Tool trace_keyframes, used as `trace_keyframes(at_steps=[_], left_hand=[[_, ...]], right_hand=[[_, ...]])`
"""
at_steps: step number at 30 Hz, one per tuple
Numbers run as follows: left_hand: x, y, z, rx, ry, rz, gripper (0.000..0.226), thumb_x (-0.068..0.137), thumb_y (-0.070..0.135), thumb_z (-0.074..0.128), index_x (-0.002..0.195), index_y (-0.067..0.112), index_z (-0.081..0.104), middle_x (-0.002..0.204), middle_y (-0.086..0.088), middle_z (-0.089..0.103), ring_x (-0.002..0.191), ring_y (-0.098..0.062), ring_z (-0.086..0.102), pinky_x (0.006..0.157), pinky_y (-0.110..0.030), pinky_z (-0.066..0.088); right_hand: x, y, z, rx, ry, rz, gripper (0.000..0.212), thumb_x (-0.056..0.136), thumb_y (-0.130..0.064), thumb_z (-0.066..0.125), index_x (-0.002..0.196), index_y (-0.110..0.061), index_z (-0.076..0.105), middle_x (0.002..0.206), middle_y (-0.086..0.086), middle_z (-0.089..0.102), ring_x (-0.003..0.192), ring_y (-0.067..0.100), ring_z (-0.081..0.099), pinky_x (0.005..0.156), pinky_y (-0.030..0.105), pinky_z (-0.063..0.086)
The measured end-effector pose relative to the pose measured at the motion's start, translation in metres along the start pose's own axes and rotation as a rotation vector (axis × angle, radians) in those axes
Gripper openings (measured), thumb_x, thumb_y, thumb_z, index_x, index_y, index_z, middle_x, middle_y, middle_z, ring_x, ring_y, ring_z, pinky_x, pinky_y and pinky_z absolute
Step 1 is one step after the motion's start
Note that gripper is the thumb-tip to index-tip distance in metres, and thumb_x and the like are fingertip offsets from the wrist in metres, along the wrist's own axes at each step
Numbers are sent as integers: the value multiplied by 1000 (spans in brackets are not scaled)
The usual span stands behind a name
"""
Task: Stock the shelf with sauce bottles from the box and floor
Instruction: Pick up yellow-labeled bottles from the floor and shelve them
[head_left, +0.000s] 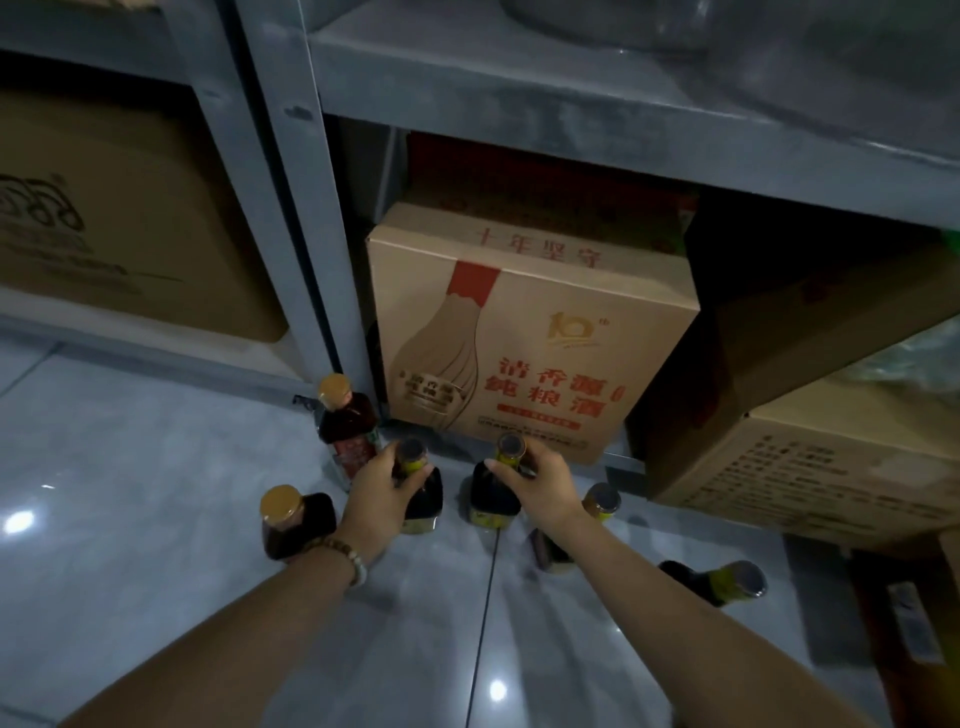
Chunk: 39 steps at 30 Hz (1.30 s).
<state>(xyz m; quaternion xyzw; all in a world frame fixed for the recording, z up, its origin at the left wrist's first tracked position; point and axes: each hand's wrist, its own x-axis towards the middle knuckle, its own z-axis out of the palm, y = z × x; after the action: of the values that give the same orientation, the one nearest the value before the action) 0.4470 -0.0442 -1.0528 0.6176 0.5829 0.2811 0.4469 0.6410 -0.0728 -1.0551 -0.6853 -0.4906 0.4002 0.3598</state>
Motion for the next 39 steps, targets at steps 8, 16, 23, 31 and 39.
trace_keyframes(at_steps=[8, 16, 23, 31, 39], left_hand=[[-17, 19, -9, -49, 32, -10, 15, 87, 11, 63, 100, 12, 57, 97, -7, 64, 97, -23, 60, 93, -36, 45], [-50, 145, -71, 52, 34, 99, 31, 86, 18, 65, 113, 6, 57, 104, -5, 62, 98, -18, 57, 90, -30, 45], [-96, 324, -163, 62, -37, 211, 31, 82, 35, 64, 108, 20, 58, 97, 12, 63, 92, -7, 58, 81, -21, 48], [-157, 628, -261, 3, -162, 467, 24, 68, 54, 62, 89, 43, 57, 83, 22, 67, 81, 15, 58, 67, -4, 41], [-213, 892, -296, -188, -294, 785, 31, 71, 58, 67, 84, 31, 60, 75, 22, 67, 74, 4, 61, 69, -20, 47]], right_hand=[[-18, -11, -1, -17, 53, -24, 22, 87, -20, 67, 77, -30, 50, 77, -13, 56, 75, 4, 53, 69, 19, 41], [-63, -130, -67, 22, 64, -101, 34, 85, -17, 68, 118, -9, 60, 120, -3, 64, 112, 10, 57, 99, 26, 45], [-134, -306, -188, 50, 109, -159, 20, 83, -15, 70, 99, -4, 65, 94, 3, 72, 91, 10, 66, 83, 24, 53], [-241, -560, -375, 89, 241, -240, 12, 83, -13, 69, 90, -4, 66, 83, 8, 71, 82, 10, 62, 80, 26, 49], [-342, -746, -536, 114, 477, -419, 10, 82, -20, 68, 89, -14, 64, 60, -12, 59, 66, -1, 56, 64, 13, 42]])
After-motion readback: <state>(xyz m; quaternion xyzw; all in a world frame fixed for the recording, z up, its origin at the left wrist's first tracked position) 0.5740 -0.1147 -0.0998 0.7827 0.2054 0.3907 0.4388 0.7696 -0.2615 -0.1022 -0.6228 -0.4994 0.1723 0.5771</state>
